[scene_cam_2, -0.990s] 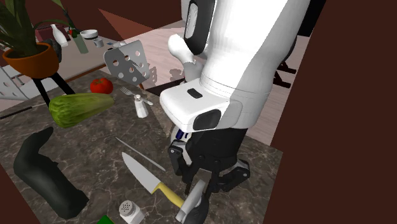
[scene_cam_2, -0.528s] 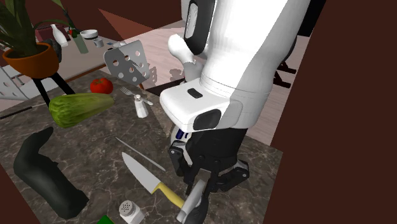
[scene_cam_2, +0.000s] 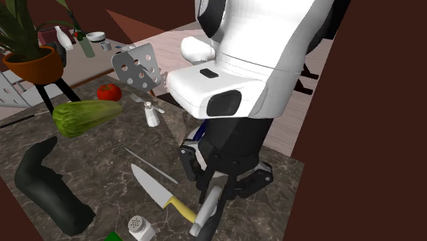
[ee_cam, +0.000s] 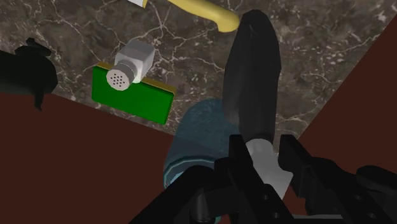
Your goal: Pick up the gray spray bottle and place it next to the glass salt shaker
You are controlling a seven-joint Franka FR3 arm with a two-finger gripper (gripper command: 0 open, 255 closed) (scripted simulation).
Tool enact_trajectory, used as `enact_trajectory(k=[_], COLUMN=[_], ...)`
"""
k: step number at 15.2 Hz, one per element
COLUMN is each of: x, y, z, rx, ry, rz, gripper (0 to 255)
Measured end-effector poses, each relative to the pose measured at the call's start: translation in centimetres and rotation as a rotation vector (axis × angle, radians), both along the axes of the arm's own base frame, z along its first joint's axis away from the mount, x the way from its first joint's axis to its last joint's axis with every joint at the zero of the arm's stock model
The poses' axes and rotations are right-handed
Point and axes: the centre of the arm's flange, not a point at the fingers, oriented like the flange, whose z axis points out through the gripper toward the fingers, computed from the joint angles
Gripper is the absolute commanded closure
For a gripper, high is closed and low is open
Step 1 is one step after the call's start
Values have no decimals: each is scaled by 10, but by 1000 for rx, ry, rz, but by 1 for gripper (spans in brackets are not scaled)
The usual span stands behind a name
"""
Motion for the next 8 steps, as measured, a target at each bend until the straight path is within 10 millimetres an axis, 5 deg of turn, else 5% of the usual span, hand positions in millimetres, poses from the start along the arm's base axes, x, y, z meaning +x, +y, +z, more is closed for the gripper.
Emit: enact_trajectory(k=[8], x=[-1], y=[0], z=[43], rx=[0], ry=[0], rz=[0], gripper=[255])
